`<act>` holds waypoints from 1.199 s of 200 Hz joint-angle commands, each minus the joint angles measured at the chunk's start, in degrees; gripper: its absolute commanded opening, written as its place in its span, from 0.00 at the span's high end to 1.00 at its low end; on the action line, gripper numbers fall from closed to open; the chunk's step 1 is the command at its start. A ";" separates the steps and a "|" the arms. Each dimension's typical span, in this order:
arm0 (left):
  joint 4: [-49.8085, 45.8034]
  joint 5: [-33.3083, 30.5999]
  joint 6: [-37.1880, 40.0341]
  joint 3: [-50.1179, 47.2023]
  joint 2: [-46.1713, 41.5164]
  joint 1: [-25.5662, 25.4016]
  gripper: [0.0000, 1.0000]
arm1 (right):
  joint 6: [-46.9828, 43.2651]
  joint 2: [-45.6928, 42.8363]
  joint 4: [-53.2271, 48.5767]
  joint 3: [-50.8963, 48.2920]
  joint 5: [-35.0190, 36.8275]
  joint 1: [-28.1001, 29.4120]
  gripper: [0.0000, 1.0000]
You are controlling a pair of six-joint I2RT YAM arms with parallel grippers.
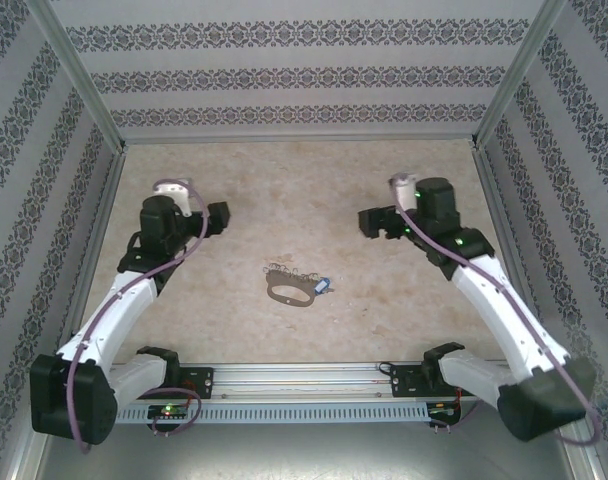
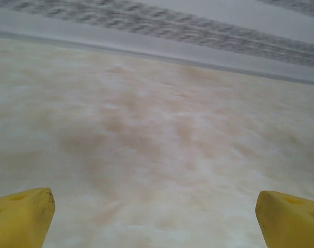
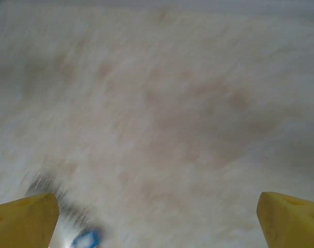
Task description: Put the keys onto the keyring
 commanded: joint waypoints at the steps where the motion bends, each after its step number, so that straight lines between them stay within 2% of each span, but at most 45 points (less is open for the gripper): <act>1: 4.62 -2.14 4.07 -4.51 0.63 5.42 0.00 | 3.05 -5.89 21.81 -13.65 12.46 -4.50 0.02; 15: 9.06 -3.36 6.45 -7.34 1.62 6.40 0.00 | 2.73 -7.04 34.14 -22.73 9.64 -10.08 0.02; 33: 15.12 -5.83 6.64 -10.74 4.01 7.56 0.00 | 5.36 -3.39 35.88 -25.47 3.64 -17.07 0.02; 51: 22.74 -5.94 6.58 -13.59 7.66 8.74 0.00 | 3.26 1.04 41.94 -27.81 1.88 -19.50 0.02; 76: 34.94 -6.29 7.69 -15.88 15.64 9.58 0.00 | 1.84 11.52 53.06 -27.40 -2.07 -22.79 0.02; 101: 43.21 -3.19 9.65 -14.36 25.58 9.92 0.00 | -0.12 23.14 58.77 -24.80 -9.37 -22.84 0.02; 110: 37.38 -1.86 10.61 -11.34 25.99 9.82 0.00 | -0.15 25.91 63.87 -25.77 -10.04 -22.49 0.02; 115: 36.35 -0.73 11.07 -10.75 26.32 9.70 0.00 | -0.58 26.33 63.42 -25.18 -10.23 -22.23 0.02; 125: 40.29 1.92 11.94 -12.23 27.03 9.68 0.00 | -2.48 25.40 58.48 -23.99 -9.90 -21.38 0.02; 137: 43.88 3.81 12.57 -14.26 26.87 9.69 0.00 | -4.08 25.96 63.29 -25.97 -10.11 -20.08 0.02; 159: 48.83 4.59 13.01 -16.86 26.91 9.68 0.00 | -4.96 25.55 63.69 -26.74 -5.93 -18.45 0.02; 175: 51.72 3.02 14.50 -17.60 29.52 8.22 0.00 | -5.96 26.28 67.50 -28.80 2.94 -15.16 0.02; 181: 55.07 2.80 14.34 -17.83 31.09 8.19 0.00 | -5.39 28.12 74.14 -30.77 2.98 -15.35 0.02; 186: 52.77 2.63 14.41 -17.40 30.14 8.14 0.00 | -5.03 29.29 77.40 -31.61 3.17 -15.33 0.02; 192: 50.03 2.07 14.52 -17.11 29.23 8.10 0.00 | -5.22 28.88 75.64 -31.27 3.27 -15.31 0.02; 201: 53.22 1.37 14.02 -17.65 30.37 8.03 0.00 | -5.70 27.20 70.15 -30.04 3.30 -15.24 0.02; 214: 51.58 1.09 14.20 -17.23 29.86 8.01 0.00 | -5.54 28.17 74.47 -31.14 3.38 -15.14 0.02; 240: 52.05 0.67 14.21 -17.23 30.12 7.83 0.00 | -6.19 27.32 72.40 -30.89 2.64 -15.05 0.02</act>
